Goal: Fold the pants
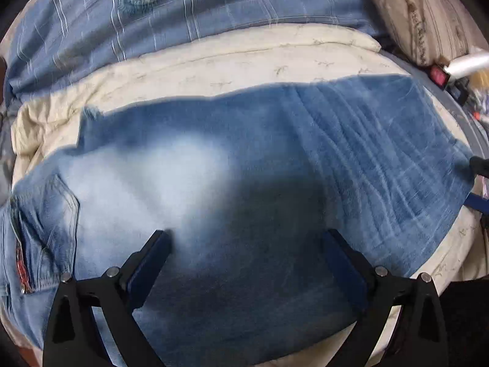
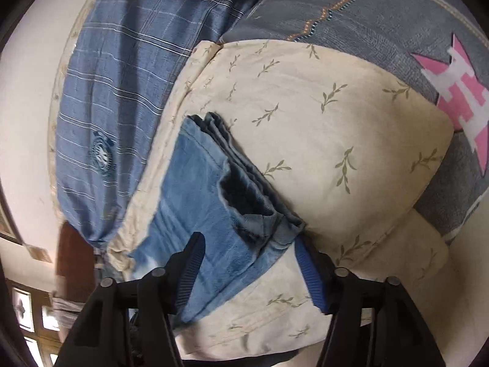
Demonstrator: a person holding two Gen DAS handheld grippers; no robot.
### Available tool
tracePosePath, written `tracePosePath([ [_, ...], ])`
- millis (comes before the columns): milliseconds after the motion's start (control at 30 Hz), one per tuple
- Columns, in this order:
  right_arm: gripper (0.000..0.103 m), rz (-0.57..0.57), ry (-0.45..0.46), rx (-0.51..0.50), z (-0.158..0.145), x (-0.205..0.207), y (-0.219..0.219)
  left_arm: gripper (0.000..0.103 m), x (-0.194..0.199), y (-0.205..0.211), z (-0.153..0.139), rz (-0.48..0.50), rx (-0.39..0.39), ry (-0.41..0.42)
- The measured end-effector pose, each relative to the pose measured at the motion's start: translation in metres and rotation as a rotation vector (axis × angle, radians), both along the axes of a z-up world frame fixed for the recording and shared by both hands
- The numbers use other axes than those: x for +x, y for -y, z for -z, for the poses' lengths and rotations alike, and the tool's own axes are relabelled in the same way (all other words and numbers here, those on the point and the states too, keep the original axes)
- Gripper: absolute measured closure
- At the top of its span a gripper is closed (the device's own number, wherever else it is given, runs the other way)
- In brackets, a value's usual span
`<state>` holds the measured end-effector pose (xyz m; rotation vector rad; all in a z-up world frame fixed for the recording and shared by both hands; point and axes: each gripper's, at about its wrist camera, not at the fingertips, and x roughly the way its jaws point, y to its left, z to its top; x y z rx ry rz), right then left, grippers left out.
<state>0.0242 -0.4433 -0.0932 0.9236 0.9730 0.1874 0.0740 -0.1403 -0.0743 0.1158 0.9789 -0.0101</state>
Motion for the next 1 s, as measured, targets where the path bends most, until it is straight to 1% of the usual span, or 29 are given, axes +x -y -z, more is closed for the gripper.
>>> tracePosePath([
  [33,0.047,-0.001,-0.005,-0.024,-0.001,0.001,-0.002,0.002,0.001,0.001,0.001,0.001,0.008,-0.007],
  [67,0.049,-0.006,-0.012,-0.058,-0.004,0.002,-0.004,0.002,0.003,0.001,-0.001,-0.005,-0.005,-0.017],
  [133,0.049,-0.015,-0.015,-0.098,-0.009,0.002,-0.008,0.003,0.004,-0.001,-0.004,-0.001,-0.033,-0.027],
  [167,0.047,-0.022,-0.014,-0.107,-0.011,0.003,-0.009,0.003,0.003,-0.002,-0.008,-0.003,-0.041,-0.018],
  [200,0.044,-0.023,-0.024,-0.112,-0.011,0.004,-0.01,0.003,0.0,-0.004,-0.014,-0.01,-0.056,0.01],
  [233,0.043,-0.015,-0.04,-0.1,-0.01,0.004,-0.009,0.003,-0.001,-0.006,-0.019,-0.015,-0.064,0.031],
  [300,0.041,-0.005,-0.041,-0.065,-0.006,0.004,-0.006,0.003,-0.002,-0.005,-0.023,-0.013,-0.066,0.046],
  [333,0.041,0.0,-0.042,-0.05,-0.004,0.005,-0.005,0.003,-0.001,-0.004,-0.02,-0.005,-0.056,0.035],
  [400,0.04,0.01,-0.039,-0.023,-0.001,0.005,-0.001,0.003,0.003,0.001,0.0,0.006,-0.013,-0.024],
  [433,0.04,0.006,-0.027,-0.032,-0.003,0.005,-0.002,0.002,0.001,0.0,0.004,0.006,-0.01,-0.006],
  [467,0.044,-0.006,-0.017,-0.06,-0.005,0.006,-0.004,0.001,-0.001,0.0,0.004,0.002,-0.011,0.009],
  [500,0.059,-0.011,-0.018,-0.083,-0.006,0.006,-0.005,0.001,-0.002,0.0,0.004,-0.001,-0.009,0.007],
  [533,0.069,-0.009,-0.02,-0.113,-0.008,0.006,-0.006,0.001,-0.001,0.0,0.003,-0.003,-0.005,0.001],
  [567,0.072,-0.012,-0.021,-0.126,-0.009,0.007,-0.006,0.001,0.001,0.0,0.003,0.001,0.0,-0.005],
  [633,0.074,-0.025,-0.025,-0.142,-0.011,0.007,-0.008,0.001,0.002,0.0,0.003,0.009,0.007,-0.006],
  [733,0.077,-0.035,0.003,-0.195,-0.024,0.007,-0.015,0.001,0.004,-0.001,0.003,0.005,0.011,-0.002],
  [767,0.078,-0.039,0.012,-0.214,-0.029,0.007,-0.018,0.001,-0.001,0.002,0.001,0.003,0.006,-0.007],
  [833,0.078,-0.046,0.023,-0.242,-0.035,0.007,-0.022,0.006,-0.003,-0.003,-0.009,-0.004,-0.034,-0.02],
  [867,0.078,-0.052,0.025,-0.255,-0.036,0.007,-0.022,0.006,-0.005,-0.007,-0.015,-0.012,-0.044,-0.002],
  [933,0.078,-0.056,0.028,-0.249,-0.034,0.008,-0.02,0.006,-0.012,-0.012,-0.026,-0.018,-0.044,0.039],
  [1000,0.075,-0.054,-0.009,-0.218,-0.024,0.01,-0.014,0.006,-0.012,-0.009,-0.022,-0.001,-0.005,0.027],
])
